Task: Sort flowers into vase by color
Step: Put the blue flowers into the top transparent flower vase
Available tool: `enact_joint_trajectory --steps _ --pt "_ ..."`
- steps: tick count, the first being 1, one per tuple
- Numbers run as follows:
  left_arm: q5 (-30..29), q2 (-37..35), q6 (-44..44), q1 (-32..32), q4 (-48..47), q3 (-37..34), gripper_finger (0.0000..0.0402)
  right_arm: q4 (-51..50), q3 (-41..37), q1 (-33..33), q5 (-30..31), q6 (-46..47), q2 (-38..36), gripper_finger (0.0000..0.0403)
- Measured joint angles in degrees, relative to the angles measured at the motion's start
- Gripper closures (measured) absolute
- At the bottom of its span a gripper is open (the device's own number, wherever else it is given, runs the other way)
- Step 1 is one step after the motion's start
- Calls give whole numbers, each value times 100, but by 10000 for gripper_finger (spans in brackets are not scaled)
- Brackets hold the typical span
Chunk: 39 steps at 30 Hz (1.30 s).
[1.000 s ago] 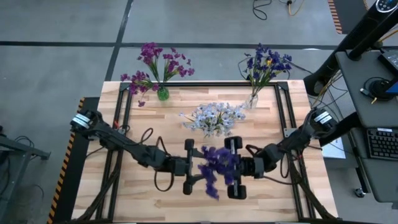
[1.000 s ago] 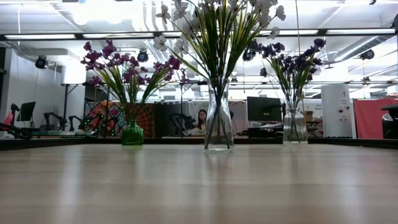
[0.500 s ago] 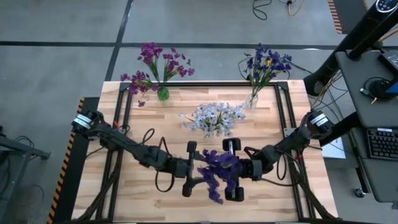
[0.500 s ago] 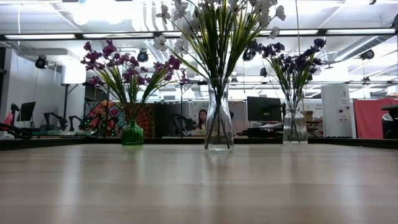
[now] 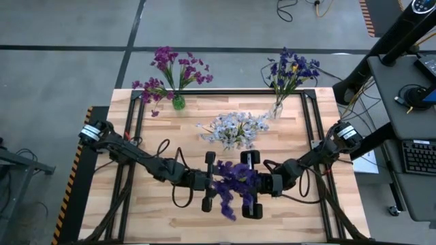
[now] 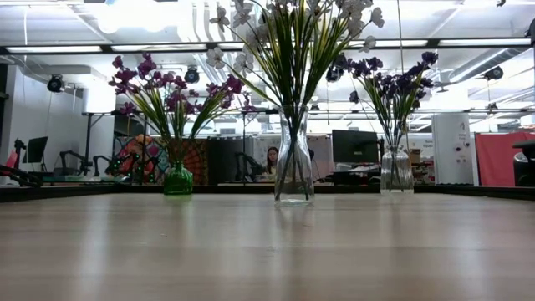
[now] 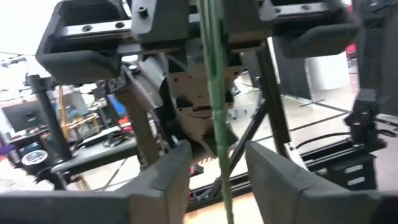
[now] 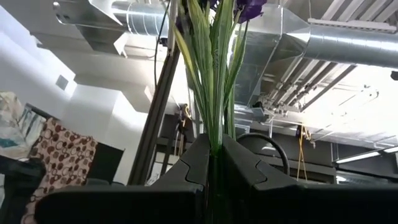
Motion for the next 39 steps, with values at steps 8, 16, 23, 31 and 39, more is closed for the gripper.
enact_joint_trajectory --steps 8,16,23,31,39 --pt "-287 0 -29 20 -7 -2 371 -2 -2 -2 10 59 0 381" --pt "-651 -145 -77 22 -344 -11 398 -95 -11 15 651 -31 -68 373" --pt "-970 -454 -175 19 -941 -13 399 -537 -39 79 1128 -155 -264 322" --pt "-1166 -584 -301 22 -1335 -20 400 -1786 -40 171 2185 -128 -755 228" --pt "-1279 -592 -300 20 -1335 -20 400 -3583 -42 419 2611 165 -1447 171"
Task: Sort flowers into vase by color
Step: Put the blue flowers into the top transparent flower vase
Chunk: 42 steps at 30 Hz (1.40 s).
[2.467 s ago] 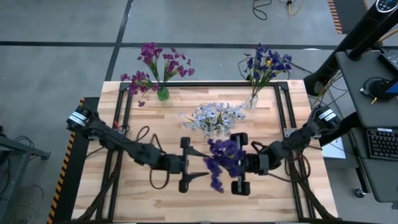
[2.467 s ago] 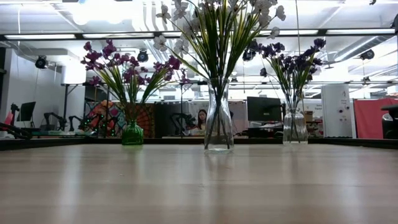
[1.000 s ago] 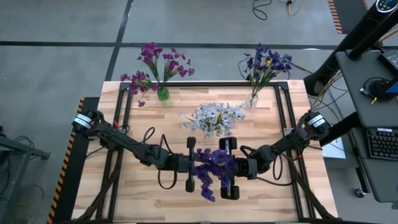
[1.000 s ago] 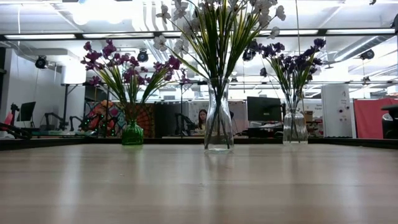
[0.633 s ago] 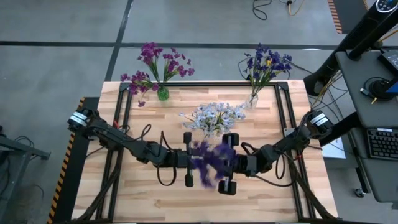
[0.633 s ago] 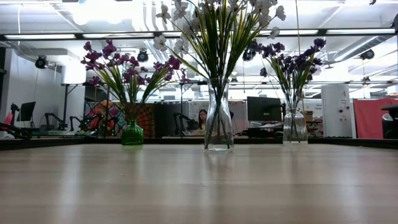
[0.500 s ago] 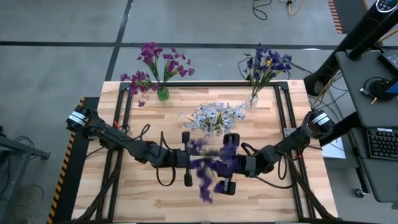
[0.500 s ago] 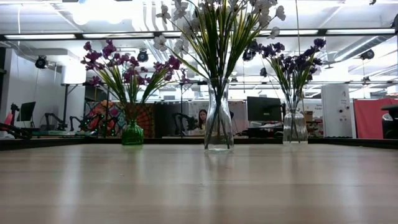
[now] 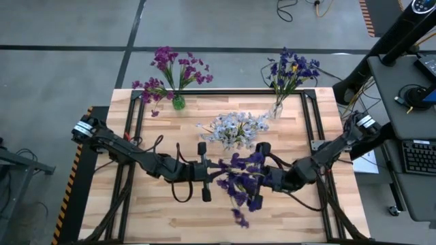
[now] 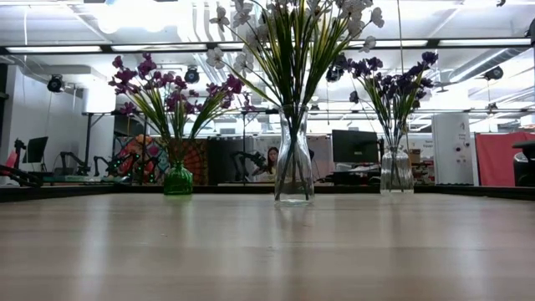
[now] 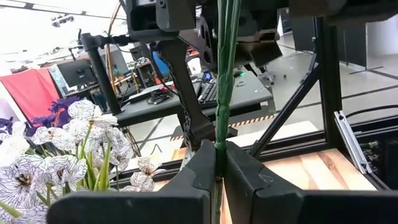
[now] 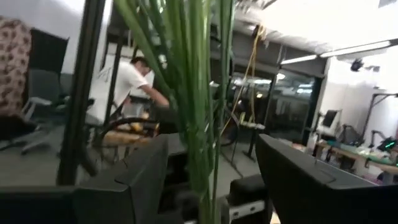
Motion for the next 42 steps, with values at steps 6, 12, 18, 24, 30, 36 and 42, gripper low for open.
enact_joint_trajectory --steps 6,12,18,24,30,36,42 --pt "-6 -24 -1 0 5 0 400 -1079 0 249 383 347 -457 153" --pt "-6 -24 -2 13 9 0 400 -1331 4 267 553 589 -418 145" --pt "-11 -24 -26 46 7 0 399 -1367 281 193 554 369 -188 138" --pt "-13 -4 -26 59 8 0 399 -1676 724 188 557 147 -59 153" --pt "-6 1 -26 59 9 0 399 -2503 1069 12 553 660 -59 205" --pt "-6 2 -31 60 12 0 399 -3023 1249 -111 541 900 -59 268" --pt "-4 4 -30 63 11 0 395 -3027 1285 -106 485 801 -59 342"
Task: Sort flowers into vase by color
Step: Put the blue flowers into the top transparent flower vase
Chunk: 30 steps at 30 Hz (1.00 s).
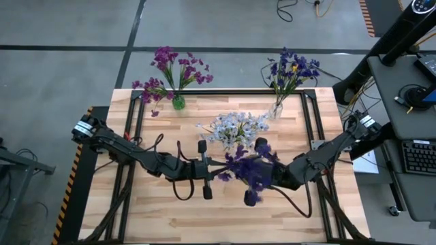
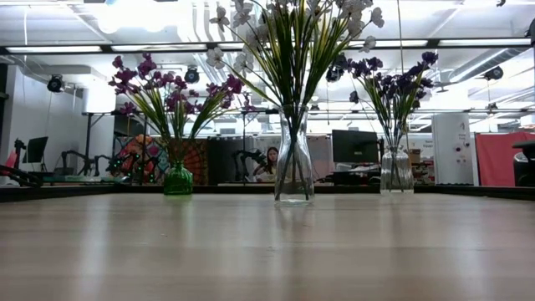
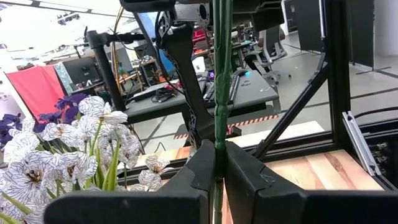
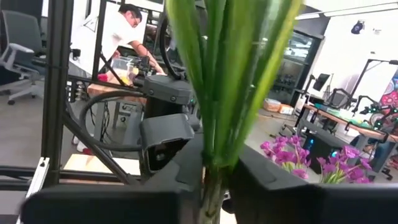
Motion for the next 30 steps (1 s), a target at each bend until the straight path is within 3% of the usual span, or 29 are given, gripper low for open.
enact_joint_trajectory --steps 6,12,23,30 --pt "7 2 -24 -4 78 0 376 -67 0 -2 -130 45 0 388" --pt "24 1 -98 -8 102 2 342 -83 0 -2 -133 87 -4 389" --pt "20 -431 -157 -256 -636 2 208 -595 335 12 -134 35 -292 390" --pt "11 -1040 -220 -598 -1410 2 181 -1026 826 -80 -133 -287 -724 390"
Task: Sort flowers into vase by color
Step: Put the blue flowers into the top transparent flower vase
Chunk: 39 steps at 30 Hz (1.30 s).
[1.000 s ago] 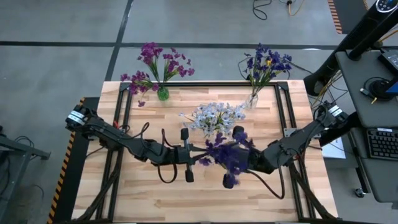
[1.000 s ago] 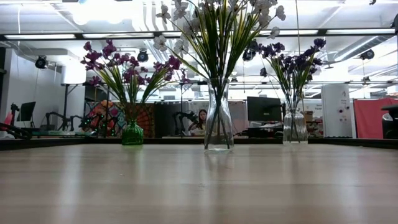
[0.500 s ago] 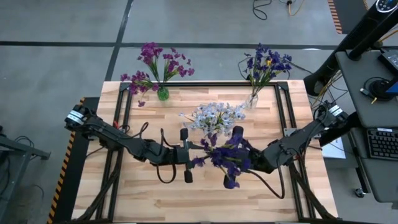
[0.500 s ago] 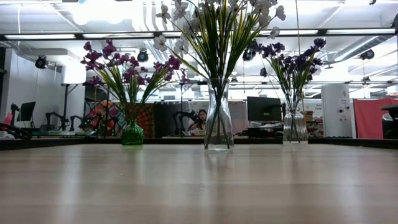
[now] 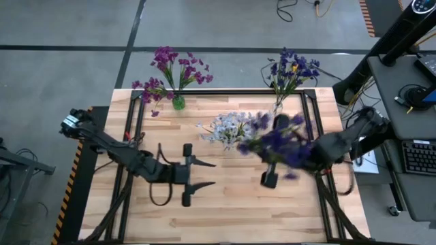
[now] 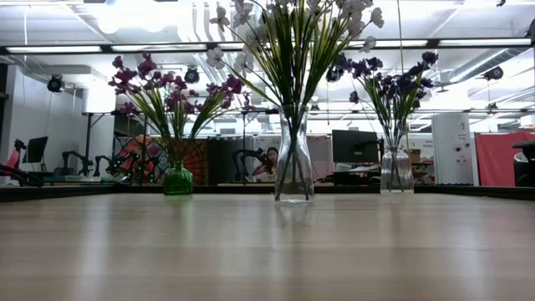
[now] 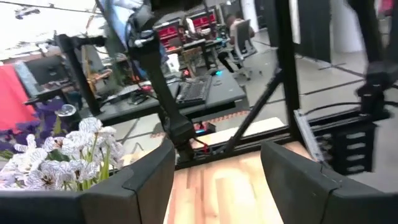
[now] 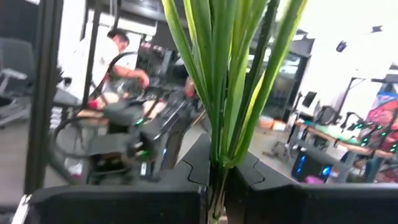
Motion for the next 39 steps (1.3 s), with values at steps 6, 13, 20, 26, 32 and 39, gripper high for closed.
enact_joint_trajectory --steps 6,13,20,26,32,39 --pt "-11 -484 -256 -305 -641 0 180 7 88 -309 139 -388 -420 390" --pt "-487 -753 -411 -640 -1075 -31 180 -155 71 -961 1489 -917 -822 390" --pt "-2365 -838 -329 -1215 -1353 -31 180 -1588 -130 -1566 1223 189 -1474 390" --pt "-3002 -846 -175 -1627 -1386 -20 180 -1658 -927 -2077 1261 693 -2270 390" --pt "-3010 -859 -156 -1660 -1384 -20 180 -1621 -2040 -2584 1257 1287 -2910 390" --pt "-3010 -864 -134 -1658 -1385 -22 180 -1570 -3322 -3219 1250 2051 -3446 390"
